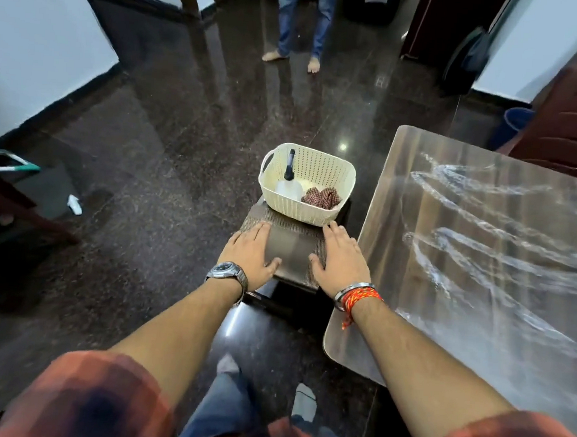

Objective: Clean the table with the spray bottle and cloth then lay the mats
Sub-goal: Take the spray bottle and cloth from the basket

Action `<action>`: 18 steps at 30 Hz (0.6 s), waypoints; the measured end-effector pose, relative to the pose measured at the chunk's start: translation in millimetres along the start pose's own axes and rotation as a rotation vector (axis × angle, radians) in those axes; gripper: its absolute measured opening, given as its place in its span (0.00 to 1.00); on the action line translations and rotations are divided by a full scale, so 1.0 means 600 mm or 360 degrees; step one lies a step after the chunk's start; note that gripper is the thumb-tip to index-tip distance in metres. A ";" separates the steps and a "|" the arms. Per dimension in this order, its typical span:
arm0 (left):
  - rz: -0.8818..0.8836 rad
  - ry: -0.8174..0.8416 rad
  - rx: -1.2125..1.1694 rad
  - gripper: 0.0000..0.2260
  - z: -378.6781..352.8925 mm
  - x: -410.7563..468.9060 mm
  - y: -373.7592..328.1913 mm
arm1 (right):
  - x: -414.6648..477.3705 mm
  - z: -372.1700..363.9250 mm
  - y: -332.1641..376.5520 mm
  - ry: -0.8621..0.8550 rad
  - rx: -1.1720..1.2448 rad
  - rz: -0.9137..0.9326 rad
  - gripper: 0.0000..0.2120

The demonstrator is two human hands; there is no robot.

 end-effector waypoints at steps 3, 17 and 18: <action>-0.0050 0.0108 0.0003 0.37 -0.012 0.105 0.019 | 0.084 -0.018 -0.021 0.0010 0.0005 -0.0078 0.32; -0.0082 0.0394 -0.0290 0.38 -0.072 0.497 0.086 | 0.429 -0.128 -0.095 0.0239 0.0079 -0.0468 0.29; -0.0054 0.0422 -0.0322 0.39 -0.085 0.509 0.091 | 0.445 -0.149 -0.103 0.0321 0.0083 -0.0480 0.28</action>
Point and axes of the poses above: each hand's wrist, its own x-axis towards the middle knuckle, its own z-axis out of the back of the hand, y = z × x, the point moved 10 cm from there along x, towards the middle knuckle, and after that the axes turned 2 degrees about y, right-handed, at the moved point
